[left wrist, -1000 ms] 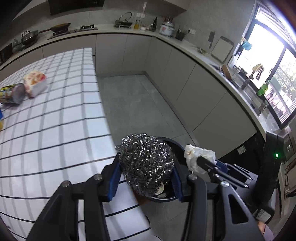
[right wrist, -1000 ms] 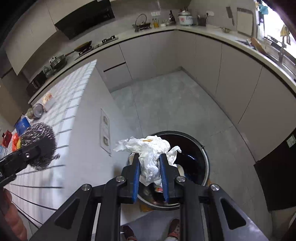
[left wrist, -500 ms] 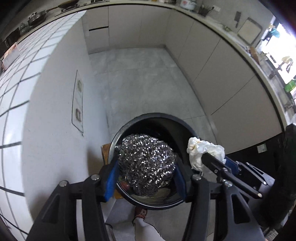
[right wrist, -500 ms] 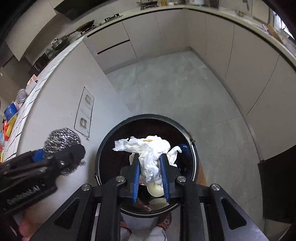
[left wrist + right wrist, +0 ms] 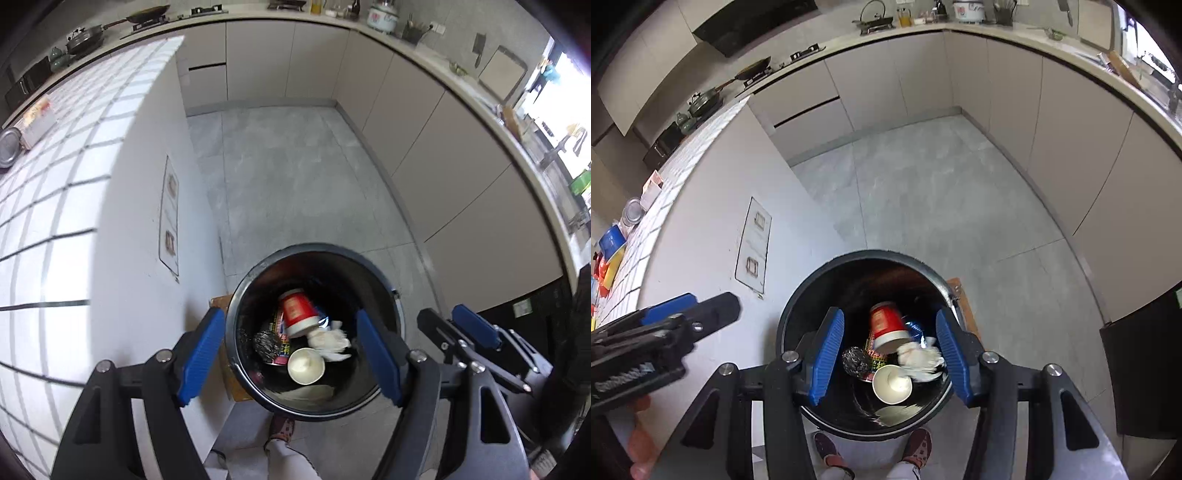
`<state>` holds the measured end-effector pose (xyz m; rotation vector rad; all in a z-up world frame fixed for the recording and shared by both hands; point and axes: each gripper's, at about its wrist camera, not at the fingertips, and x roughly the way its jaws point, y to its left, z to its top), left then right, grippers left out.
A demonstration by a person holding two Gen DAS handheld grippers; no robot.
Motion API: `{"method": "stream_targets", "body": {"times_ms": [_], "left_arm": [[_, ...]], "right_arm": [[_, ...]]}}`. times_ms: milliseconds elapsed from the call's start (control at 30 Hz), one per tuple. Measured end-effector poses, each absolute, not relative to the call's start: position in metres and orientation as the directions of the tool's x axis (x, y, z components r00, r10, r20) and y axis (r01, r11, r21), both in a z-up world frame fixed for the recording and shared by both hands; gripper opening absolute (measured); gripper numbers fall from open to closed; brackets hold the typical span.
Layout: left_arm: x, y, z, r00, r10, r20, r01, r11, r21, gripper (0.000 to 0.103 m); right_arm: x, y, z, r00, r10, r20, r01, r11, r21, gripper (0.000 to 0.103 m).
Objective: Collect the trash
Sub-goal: 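Move both open tools back toward the table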
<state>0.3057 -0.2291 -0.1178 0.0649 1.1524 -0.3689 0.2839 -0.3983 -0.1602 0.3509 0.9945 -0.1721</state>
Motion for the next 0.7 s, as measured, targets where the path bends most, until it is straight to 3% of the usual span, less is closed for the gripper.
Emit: {"method": "stream_targets", "body": {"times_ms": [300,700], "left_arm": [[0.291,-0.180,-0.049,0.432,-0.319,-0.843,0.361,0.918,-0.163,0.075],[0.296,-0.040,-0.036,0.510,-0.230,-0.829,0.252,0.961,-0.112,0.075]], "right_arm": [[0.275,-0.367,-0.103,0.606,-0.017,-0.796,0.300,0.931,0.208,0.057],[0.291,-0.224,-0.047,0.680,0.026,-0.733,0.189,0.959,0.209,0.066]]}}
